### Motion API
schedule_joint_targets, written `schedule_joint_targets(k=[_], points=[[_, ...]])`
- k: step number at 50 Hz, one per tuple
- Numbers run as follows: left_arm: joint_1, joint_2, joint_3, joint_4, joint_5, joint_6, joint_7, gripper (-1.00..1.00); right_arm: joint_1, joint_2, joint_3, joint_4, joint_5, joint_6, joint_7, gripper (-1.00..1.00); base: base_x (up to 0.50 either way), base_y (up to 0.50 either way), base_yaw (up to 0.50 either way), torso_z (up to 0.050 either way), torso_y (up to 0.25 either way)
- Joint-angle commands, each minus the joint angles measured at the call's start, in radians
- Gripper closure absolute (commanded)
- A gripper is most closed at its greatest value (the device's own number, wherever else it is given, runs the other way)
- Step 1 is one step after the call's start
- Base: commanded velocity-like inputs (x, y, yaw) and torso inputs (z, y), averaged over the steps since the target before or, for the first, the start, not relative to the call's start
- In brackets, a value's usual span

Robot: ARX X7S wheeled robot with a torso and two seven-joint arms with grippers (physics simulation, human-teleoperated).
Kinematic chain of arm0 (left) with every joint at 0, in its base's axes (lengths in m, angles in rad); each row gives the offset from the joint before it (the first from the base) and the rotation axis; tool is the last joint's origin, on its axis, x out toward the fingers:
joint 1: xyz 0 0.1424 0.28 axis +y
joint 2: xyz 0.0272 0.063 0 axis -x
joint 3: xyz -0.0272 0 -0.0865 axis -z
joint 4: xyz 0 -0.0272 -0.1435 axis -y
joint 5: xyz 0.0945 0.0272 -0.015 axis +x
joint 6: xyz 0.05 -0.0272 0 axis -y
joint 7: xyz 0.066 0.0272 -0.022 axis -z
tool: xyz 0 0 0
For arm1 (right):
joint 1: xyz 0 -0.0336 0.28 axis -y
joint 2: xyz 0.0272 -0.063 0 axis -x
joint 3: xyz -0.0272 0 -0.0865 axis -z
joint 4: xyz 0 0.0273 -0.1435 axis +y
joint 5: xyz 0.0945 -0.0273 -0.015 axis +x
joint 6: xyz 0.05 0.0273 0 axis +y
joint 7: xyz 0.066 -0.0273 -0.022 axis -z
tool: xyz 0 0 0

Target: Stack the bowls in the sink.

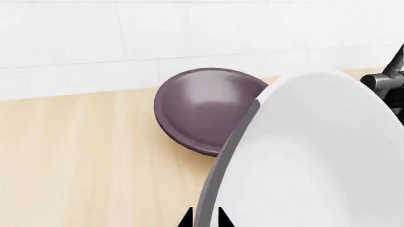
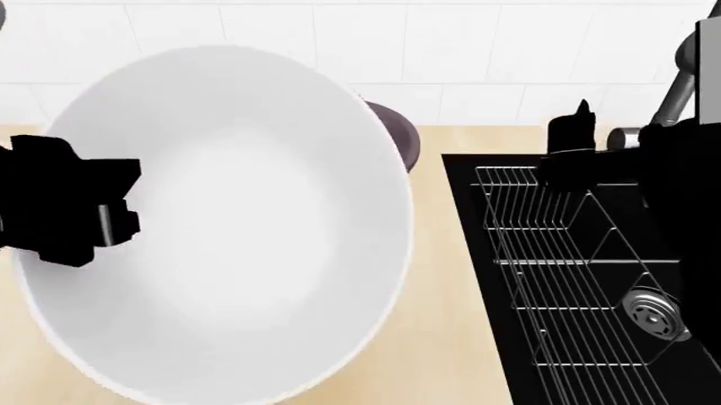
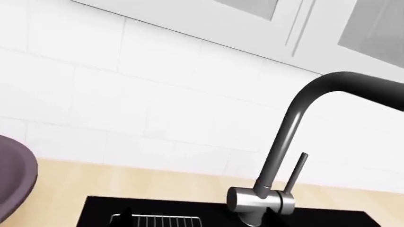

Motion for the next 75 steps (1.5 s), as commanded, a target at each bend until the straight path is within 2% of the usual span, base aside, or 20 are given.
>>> schedule_joint_targets(k=[1,10,22,37,49,62,75], points=[[-0.098,-0.076,-0.025,-0.046,0.004,0.006,-0.082,1.0,0.024,-0.04,0.001,0.032,-0.002,-0.013,0.0,-1.0,0.0,0.0,0.0,0.0,0.0],[-0.137,-0.132,-0.029,-0.075,0.045,-0.01,-0.112,1.0,0.085,-0.122,-0.014,0.093,-0.005,-0.005,0.004,-1.0,0.0,0.0,0.0,0.0,0.0],[-0.165,-0.192,-0.038,-0.091,0.078,-0.009,-0.11,1.0,0.257,-0.304,-0.071,0.308,0.043,0.055,0.019,-1.0,0.0,0.0,0.0,0.0,0.0],[-0.18,-0.192,-0.027,-0.099,0.096,-0.018,-0.097,1.0,0.417,-0.542,-0.105,0.67,0.103,0.069,-0.101,-1.0,0.0,0.0,0.0,0.0,0.0],[-0.17,-0.218,-0.03,-0.095,0.106,-0.021,-0.061,1.0,0.342,-0.66,-0.077,0.901,0.14,-0.045,-0.187,-1.0,0.0,0.0,0.0,0.0,0.0],[-0.163,-0.219,-0.023,-0.089,0.118,-0.02,-0.039,1.0,0.254,-0.714,-0.073,1.043,0.153,-0.124,-0.203,-1.0,0.0,0.0,0.0,0.0,0.0],[-0.153,-0.225,-0.018,-0.082,0.13,-0.02,-0.016,1.0,0.167,-0.745,-0.087,1.137,0.112,-0.193,-0.284,-1.0,0.0,0.0,0.0,0.0,0.0]])
